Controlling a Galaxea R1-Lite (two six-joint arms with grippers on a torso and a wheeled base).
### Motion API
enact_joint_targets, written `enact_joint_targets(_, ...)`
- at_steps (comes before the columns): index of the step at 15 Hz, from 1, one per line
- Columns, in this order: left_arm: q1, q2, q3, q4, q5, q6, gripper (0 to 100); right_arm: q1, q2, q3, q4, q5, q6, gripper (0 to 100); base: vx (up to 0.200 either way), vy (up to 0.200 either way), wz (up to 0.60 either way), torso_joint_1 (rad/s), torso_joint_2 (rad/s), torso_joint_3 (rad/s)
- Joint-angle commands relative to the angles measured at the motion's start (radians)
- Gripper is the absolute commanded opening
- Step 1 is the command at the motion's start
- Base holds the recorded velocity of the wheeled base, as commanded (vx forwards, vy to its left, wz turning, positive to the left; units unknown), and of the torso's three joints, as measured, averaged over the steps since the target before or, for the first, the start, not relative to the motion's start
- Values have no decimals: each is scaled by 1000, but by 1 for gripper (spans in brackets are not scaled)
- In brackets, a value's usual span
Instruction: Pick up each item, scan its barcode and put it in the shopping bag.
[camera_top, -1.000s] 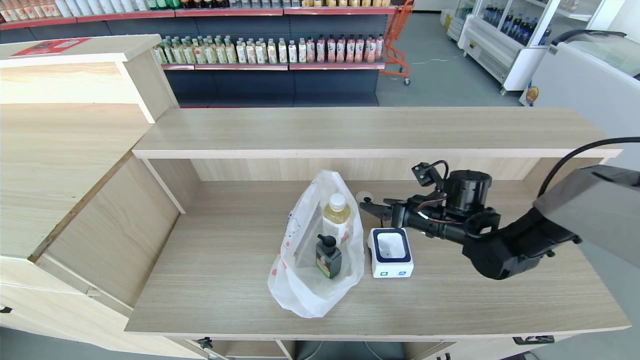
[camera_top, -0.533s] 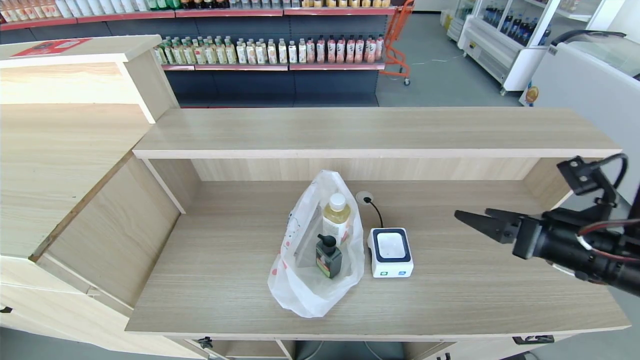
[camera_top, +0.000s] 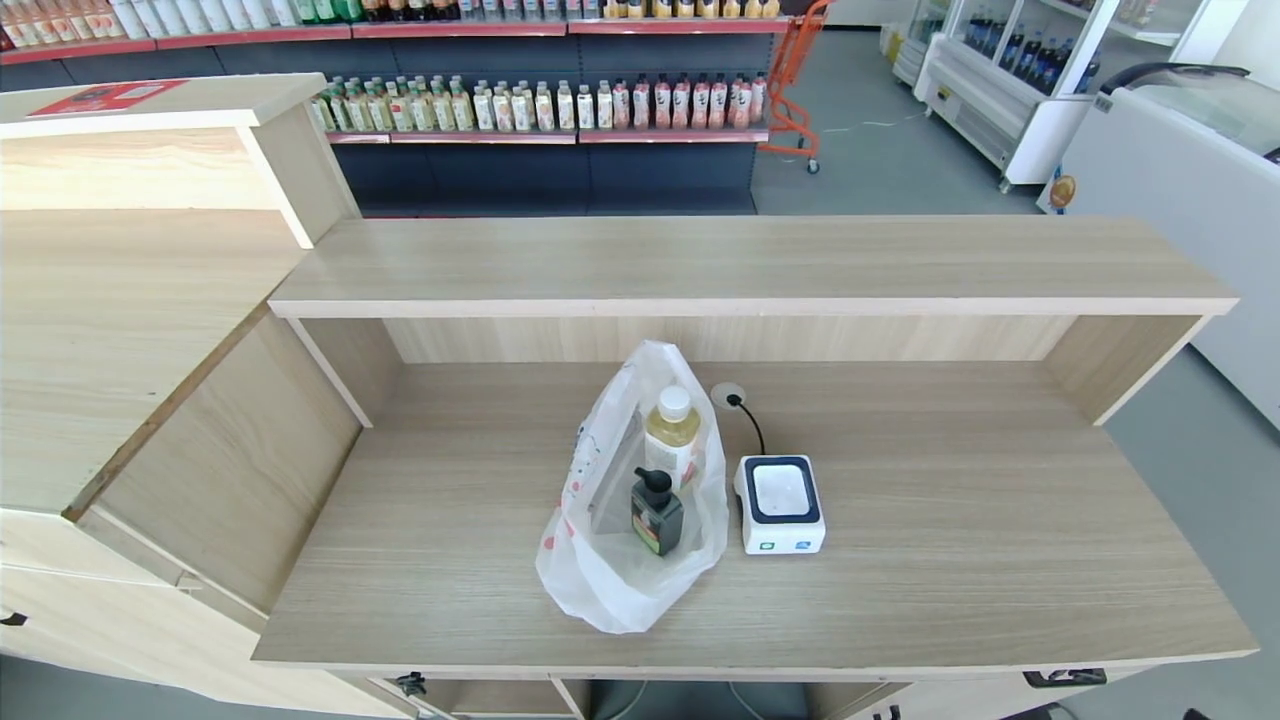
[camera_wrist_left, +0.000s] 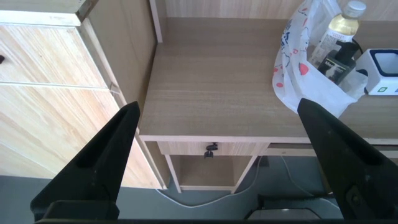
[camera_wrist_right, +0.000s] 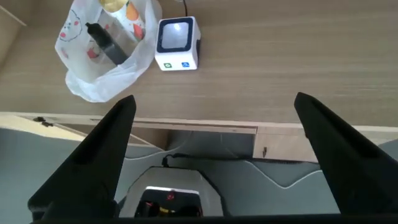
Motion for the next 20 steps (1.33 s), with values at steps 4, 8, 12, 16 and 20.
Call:
enact_joint_targets(4, 0, 0, 0, 0, 0, 0, 100, -46, -383, 51, 193, -150, -76, 100, 0, 0, 0, 0, 0, 0)
enact_joint_targets(8, 0, 0, 0, 0, 0, 0, 100, -46, -383, 51, 195, -151, -56, 100, 0, 0, 0, 0, 0, 0)
enact_joint_targets(12, 0, 0, 0, 0, 0, 0, 100, -46, -383, 50, 196, -154, -44, 0, 0, 0, 0, 0, 0, 0)
enact_joint_targets(16, 0, 0, 0, 0, 0, 0, 100, -46, -383, 50, 196, -156, -42, 0, 0, 0, 0, 0, 0, 0)
enact_joint_targets(20, 0, 2, 0, 0, 0, 0, 100, -46, -383, 50, 196, -156, -42, 0, 0, 0, 0, 0, 0, 0)
